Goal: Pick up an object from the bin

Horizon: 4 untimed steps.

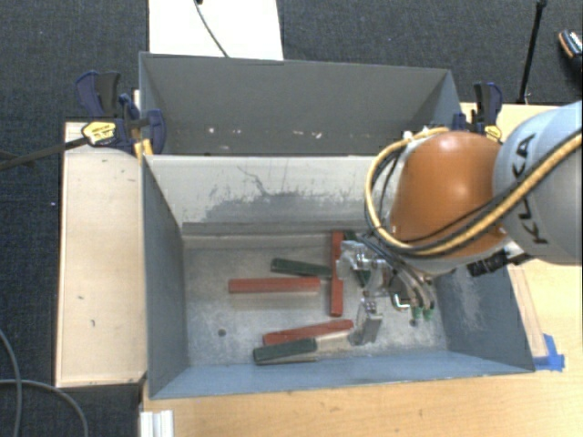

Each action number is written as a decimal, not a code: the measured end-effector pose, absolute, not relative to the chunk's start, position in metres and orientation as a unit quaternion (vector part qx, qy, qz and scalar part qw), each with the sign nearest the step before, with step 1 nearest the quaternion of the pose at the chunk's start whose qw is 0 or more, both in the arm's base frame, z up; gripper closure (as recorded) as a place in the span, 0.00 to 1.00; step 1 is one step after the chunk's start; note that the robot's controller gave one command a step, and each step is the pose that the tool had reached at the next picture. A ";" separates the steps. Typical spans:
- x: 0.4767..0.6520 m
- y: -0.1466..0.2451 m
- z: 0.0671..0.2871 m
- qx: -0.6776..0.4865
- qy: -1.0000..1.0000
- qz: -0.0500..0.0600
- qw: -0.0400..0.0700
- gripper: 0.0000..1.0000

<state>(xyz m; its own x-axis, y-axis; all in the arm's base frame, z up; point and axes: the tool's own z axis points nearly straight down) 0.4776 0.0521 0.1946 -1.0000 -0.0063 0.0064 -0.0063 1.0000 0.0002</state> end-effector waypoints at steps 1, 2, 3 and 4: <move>0.479 0.052 0.198 0.002 -1.000 0.000 -0.001 0.00; 0.479 0.085 0.117 -0.004 -1.000 -0.001 -0.003 0.00; 0.479 0.094 0.079 0.002 -1.000 -0.001 -0.002 0.00; 0.483 0.089 0.102 -0.090 -0.996 0.000 -0.001 0.00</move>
Offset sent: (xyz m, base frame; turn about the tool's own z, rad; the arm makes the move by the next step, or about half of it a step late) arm -0.0018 0.0511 -0.1246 0.0173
